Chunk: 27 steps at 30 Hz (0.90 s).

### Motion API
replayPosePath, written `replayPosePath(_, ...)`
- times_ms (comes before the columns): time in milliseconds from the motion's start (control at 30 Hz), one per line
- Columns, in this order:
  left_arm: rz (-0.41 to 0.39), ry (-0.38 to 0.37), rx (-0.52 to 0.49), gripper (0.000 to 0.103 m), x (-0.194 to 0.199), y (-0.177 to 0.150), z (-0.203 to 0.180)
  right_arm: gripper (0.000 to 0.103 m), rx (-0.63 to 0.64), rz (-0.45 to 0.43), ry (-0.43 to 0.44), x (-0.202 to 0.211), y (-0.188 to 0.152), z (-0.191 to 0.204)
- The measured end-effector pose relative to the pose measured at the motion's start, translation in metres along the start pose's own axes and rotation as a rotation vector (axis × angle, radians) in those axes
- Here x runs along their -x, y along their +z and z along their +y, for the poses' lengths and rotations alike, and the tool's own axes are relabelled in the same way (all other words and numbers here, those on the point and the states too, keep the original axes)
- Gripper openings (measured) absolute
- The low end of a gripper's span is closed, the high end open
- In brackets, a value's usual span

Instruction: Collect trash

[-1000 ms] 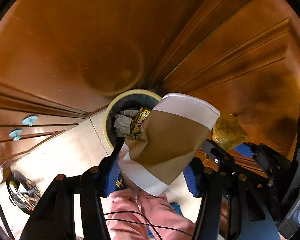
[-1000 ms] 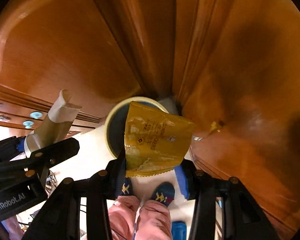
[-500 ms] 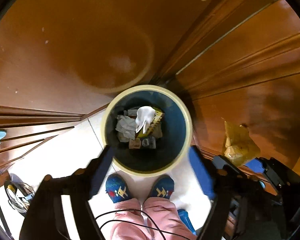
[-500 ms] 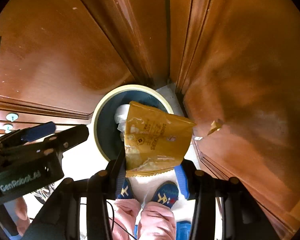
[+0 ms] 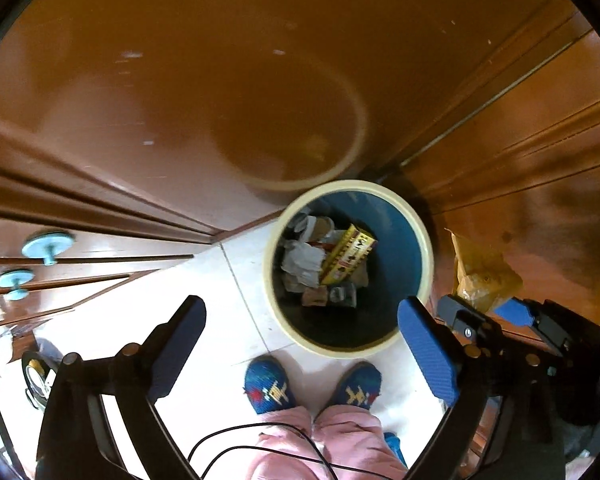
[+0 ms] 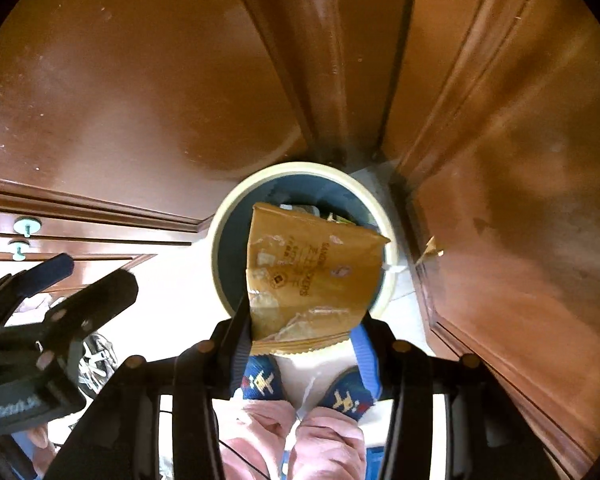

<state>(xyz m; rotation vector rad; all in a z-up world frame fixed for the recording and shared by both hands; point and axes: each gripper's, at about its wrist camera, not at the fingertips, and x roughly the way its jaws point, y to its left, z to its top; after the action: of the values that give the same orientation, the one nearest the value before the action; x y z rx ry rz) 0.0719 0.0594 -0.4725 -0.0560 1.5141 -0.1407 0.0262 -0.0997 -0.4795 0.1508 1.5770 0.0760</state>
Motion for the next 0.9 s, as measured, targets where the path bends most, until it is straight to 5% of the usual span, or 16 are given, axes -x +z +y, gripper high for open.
replayPosePath(133,-0.014,0.028,-0.008,0.098,0.002,-0.005,0.008,0.051,0.002,0.007,-0.006,-0.004,0.002,0.002)
replayPosePath(333,-0.011,0.026,0.023,0.102,0.002,-0.011,0.016,0.076,-0.018,0.013,0.009,-0.004,0.001,0.001)
replayPosePath(900,-0.038,0.003,0.025,0.102,0.049,-0.024,0.005,0.080,-0.082,-0.023,0.032,0.033,-0.010,-0.001)
